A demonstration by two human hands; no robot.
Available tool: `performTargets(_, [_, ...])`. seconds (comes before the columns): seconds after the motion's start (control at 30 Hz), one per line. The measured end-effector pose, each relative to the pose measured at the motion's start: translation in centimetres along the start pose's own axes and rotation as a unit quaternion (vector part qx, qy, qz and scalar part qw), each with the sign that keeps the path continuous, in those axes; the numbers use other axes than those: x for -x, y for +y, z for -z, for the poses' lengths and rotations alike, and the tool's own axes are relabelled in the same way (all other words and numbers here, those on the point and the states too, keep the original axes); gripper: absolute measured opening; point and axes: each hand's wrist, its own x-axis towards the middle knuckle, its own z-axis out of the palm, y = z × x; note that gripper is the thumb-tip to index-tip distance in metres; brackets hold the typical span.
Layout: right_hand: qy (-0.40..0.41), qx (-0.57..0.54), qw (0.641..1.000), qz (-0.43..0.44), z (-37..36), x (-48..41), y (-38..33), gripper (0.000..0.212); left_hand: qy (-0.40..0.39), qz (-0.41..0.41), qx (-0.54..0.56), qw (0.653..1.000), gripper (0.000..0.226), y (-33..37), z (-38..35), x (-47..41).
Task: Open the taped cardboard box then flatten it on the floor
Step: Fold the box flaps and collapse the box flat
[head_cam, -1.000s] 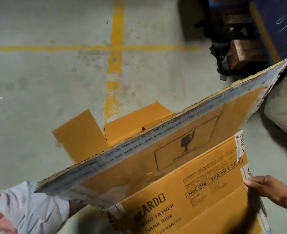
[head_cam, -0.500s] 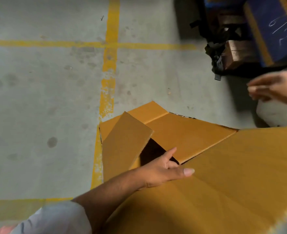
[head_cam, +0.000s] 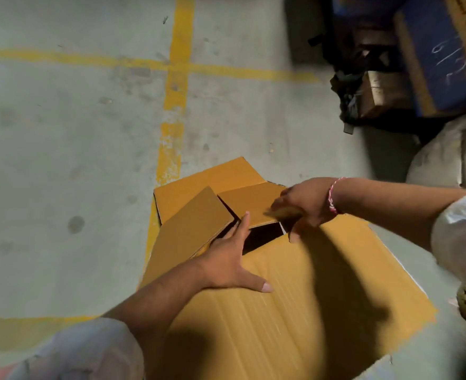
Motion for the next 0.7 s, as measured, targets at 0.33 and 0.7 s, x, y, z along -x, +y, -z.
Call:
performTargets(0.33, [0.175, -0.002, 0.982, -0.069, -1.5, -2.1, 1.3, 0.048, 0.057, -0.001, -0.046, 0.997, 0.153, -0.5, 1.7, 0.0])
performTargets(0.7, [0.362, -0.497, 0.673, -0.411, -4.9, -0.7, 6.5, 0.058, 0.028, 0.068, 0.001, 0.997, 0.060, -4.8, 3.6, 3.3])
